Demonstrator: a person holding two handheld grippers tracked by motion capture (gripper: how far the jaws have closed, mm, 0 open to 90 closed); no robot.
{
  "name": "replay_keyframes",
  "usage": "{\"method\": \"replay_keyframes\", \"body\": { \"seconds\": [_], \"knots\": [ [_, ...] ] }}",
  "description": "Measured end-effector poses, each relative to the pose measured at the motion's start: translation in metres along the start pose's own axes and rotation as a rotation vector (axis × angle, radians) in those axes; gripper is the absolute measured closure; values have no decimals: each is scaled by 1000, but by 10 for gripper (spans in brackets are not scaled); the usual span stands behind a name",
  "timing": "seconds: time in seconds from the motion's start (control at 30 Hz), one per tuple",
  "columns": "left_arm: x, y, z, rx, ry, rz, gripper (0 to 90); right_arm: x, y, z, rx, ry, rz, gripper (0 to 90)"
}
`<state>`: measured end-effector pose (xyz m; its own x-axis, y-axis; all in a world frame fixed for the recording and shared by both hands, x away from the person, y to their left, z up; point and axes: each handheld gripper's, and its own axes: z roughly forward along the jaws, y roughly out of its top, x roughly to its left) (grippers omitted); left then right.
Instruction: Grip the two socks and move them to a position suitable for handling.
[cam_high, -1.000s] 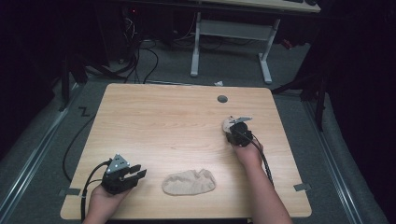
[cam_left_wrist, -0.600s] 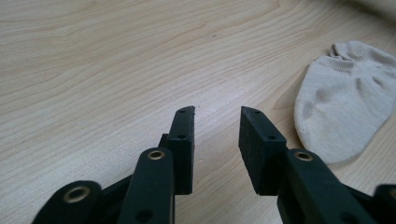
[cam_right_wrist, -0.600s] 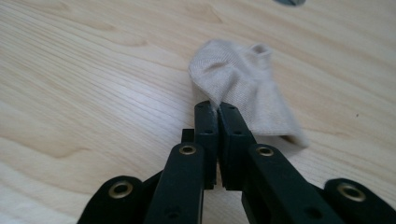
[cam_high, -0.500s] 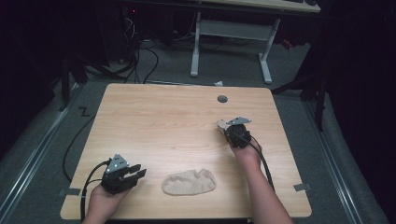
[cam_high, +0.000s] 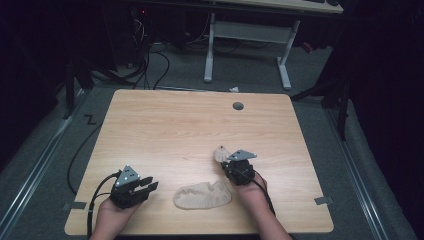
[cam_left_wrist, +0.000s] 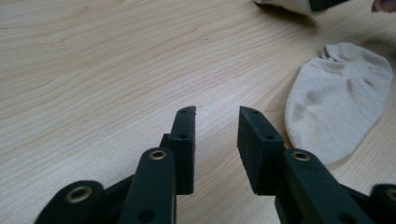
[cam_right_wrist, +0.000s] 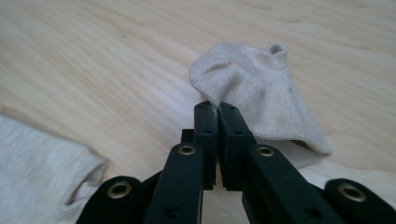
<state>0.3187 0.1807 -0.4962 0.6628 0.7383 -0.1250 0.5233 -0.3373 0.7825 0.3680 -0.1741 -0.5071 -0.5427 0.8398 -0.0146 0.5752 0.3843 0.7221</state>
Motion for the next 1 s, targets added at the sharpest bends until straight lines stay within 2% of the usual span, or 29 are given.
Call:
{"method": "replay_keyframes", "body": {
  "seconds": [0.13, 0.2, 0.37, 0.5, 0.6, 0.7, 0.77, 0.8, 0.87, 1.0],
  "knots": [
    [0, 0, 0, 0, 0, 0, 678, 10, -2, 7, 15, 23, -18, 859],
    [0, 0, 0, 2, -1, 0, 678, 11, -2, 9, 22, 36, -19, 820],
    [0, 0, 1, 4, -1, -1, 678, 18, 3, -3, -21, 50, -49, 693],
    [-1, 0, 3, 6, -5, 5, 678, 25, 16, -6, -51, 24, -97, 556],
    [-1, 0, 3, 9, -6, 9, 678, 27, 23, 7, -17, 8, -129, 532],
    [-1, 0, 3, 10, -7, 10, 678, 26, 25, 28, 53, -19, -161, 554],
    [0, -1, 2, 7, -5, 6, 678, 25, 25, 34, 68, -42, -163, 687],
    [0, -1, 1, 7, -6, 6, 678, 23, 25, 34, 69, -38, -153, 773],
    [1, -1, 1, 4, -5, 4, 678, 22, 26, 31, 49, -34, -146, 823],
    [1, 0, 2, 6, -7, 1, 678, 23, 31, 18, 22, -32, -140, 837]
  ]
}}
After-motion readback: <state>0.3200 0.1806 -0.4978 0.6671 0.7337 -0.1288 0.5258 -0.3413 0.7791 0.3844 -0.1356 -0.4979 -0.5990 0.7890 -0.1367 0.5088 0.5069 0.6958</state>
